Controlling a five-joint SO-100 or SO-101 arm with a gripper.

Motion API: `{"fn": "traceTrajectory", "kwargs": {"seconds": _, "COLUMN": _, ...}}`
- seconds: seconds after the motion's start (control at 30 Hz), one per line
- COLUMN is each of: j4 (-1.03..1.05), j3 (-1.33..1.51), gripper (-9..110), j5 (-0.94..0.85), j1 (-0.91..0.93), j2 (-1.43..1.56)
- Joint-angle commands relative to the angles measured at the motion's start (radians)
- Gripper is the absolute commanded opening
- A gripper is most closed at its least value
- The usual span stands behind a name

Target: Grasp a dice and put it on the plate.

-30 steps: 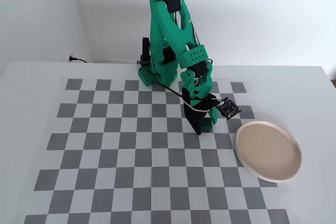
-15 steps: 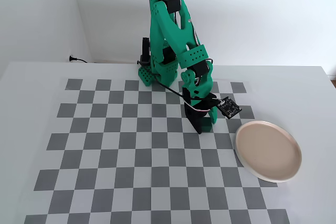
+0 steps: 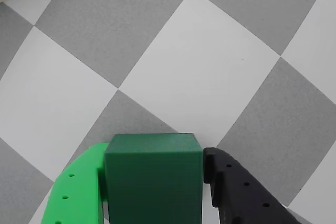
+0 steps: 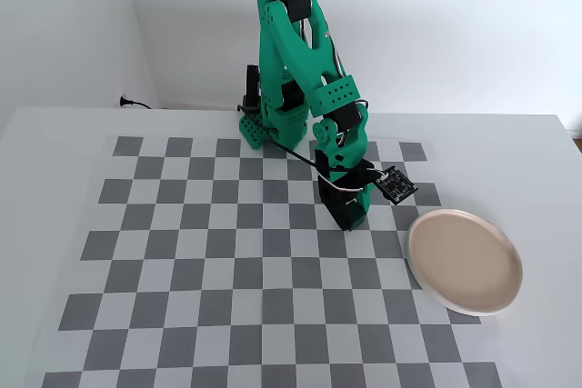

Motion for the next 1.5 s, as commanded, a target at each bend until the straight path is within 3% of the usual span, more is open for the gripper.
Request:
{"fn": "traceTrajectory", "kwargs": {"seconds": 0.0, "j4": 0.002, "j3": 0.003, "gripper": 9, "j5": 0.000, "j1": -0.008, "j2": 0.017}}
{"fn": "traceTrajectory", "kwargs": {"seconds": 0.1, "j4": 0.002, "j3": 0.003, "gripper": -4, "j5": 0.008, "j1": -0.009, "j2": 0.025}}
{"fn": "traceTrajectory", "kwargs": {"seconds": 0.33, "j4": 0.025, "j3": -0.006, "gripper": -4, "j5": 0.029, "j1": -0.017, "j2": 0.137}}
{"fn": "traceTrajectory", "kwargs": {"seconds": 0.8, "j4": 0.339, "j3": -0.245, "gripper": -4, "j5": 0.061, "j1": -0.092, "j2": 0.419}}
{"fn": "traceTrajectory", "kwargs": {"seconds": 1.13, "j4": 0.439, "j3": -0.532, "gripper": -4, "j5": 0.072, "j1": -0.158, "j2": 0.256}}
{"fn": "traceTrajectory", "kwargs": {"seconds": 1.47, "j4": 0.428, "j3": -0.874, "gripper": -4, "j5": 0.089, "j1": -0.170, "j2": -0.138}}
